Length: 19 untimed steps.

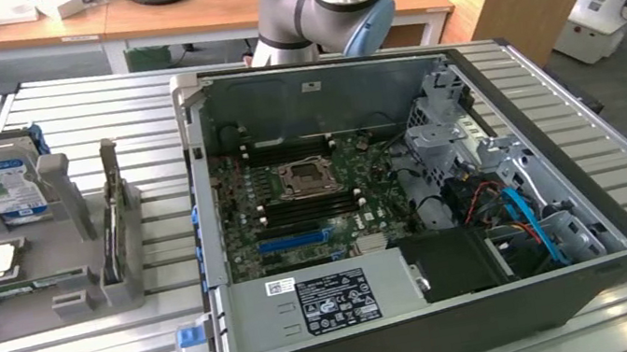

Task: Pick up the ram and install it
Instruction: 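Pick up the ram and move it above insertion slot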

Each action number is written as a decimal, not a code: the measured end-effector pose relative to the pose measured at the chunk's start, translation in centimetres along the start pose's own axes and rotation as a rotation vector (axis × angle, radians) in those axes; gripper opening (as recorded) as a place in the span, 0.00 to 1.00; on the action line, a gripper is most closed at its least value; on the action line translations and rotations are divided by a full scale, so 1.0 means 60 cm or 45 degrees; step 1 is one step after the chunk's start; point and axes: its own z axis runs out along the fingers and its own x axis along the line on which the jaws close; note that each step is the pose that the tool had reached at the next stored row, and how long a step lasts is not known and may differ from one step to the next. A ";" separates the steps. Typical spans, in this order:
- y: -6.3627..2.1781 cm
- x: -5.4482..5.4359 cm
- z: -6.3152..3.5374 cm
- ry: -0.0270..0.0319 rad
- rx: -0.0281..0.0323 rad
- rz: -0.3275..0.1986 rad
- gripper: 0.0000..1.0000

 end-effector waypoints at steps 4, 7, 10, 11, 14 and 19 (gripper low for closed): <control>0.000 0.000 -0.006 -0.0001 0.0000 0.000 0.12; 0.000 0.000 -0.006 0.0000 0.0001 0.000 0.12; 0.000 0.000 -0.006 0.0001 -0.0001 0.000 0.12; 0.000 0.000 -0.006 0.0000 -0.0001 0.000 0.12; 0.000 0.000 -0.006 0.0000 -0.0001 0.000 0.12; -0.002 0.000 -0.006 0.0002 -0.0002 0.000 0.12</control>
